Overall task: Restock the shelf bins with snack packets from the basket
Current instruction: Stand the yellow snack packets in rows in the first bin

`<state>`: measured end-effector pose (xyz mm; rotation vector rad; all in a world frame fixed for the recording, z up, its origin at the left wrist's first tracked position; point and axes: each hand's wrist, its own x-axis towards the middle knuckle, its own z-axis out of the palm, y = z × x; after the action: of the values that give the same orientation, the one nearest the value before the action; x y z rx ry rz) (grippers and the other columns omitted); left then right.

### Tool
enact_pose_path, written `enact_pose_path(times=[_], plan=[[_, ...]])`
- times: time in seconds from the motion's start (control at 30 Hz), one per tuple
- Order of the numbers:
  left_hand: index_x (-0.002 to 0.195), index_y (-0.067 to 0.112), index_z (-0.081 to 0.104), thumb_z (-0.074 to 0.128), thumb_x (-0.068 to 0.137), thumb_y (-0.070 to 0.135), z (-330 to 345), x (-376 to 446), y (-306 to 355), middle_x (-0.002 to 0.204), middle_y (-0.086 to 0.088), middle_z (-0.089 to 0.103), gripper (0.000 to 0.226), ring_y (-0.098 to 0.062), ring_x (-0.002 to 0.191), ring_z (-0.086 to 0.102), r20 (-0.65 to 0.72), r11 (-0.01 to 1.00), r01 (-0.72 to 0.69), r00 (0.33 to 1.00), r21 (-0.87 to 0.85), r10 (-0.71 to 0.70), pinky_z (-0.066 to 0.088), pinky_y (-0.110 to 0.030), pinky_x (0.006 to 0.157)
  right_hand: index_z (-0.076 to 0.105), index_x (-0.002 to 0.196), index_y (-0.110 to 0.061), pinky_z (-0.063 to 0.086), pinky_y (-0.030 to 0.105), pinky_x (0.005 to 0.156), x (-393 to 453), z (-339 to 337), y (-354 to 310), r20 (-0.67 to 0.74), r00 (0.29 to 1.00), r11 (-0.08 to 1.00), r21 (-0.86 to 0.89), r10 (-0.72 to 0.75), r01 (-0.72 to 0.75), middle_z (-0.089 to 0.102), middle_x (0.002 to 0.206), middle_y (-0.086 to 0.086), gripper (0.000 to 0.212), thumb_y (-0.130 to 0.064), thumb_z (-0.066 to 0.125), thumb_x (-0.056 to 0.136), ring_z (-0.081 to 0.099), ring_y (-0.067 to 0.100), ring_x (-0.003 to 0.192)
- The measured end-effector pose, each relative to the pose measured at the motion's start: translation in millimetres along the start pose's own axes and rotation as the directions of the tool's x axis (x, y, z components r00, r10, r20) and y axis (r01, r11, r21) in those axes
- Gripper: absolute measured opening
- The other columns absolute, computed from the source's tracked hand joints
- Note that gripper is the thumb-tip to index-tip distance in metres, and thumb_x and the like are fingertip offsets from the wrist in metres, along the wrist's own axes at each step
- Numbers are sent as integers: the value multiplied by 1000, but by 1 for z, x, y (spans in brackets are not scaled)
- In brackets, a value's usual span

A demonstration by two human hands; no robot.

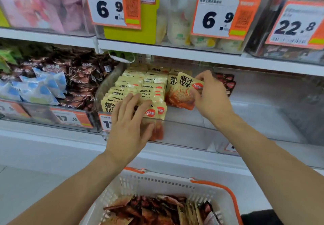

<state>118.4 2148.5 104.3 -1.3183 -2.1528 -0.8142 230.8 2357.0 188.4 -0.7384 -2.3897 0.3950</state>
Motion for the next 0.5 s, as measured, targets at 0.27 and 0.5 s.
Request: enact_pose_path(times=[0.27, 0.5], plan=[[138, 25, 54, 63, 90, 46, 11, 1, 5, 149, -5, 45, 53, -30, 147, 29, 12, 998, -5, 1000, 70, 4, 21, -59, 116, 54, 129, -9, 47, 42, 91, 42, 47, -8, 110, 985, 988, -86, 136, -127, 57, 127, 18, 39, -9, 65, 91, 59, 41, 112], [148, 37, 40, 57, 94, 38, 3, -1, 10, 151, -21, 38, 57, -44, 145, 27, 88, 976, -103, 992, 192, 88, 19, -67, 113, 48, 133, -3, 46, 41, 95, 55, 64, -1, 86, 957, 945, -203, 276, -255, 49, 131, 20, 43, 0, 59, 91, 58, 42, 115]])
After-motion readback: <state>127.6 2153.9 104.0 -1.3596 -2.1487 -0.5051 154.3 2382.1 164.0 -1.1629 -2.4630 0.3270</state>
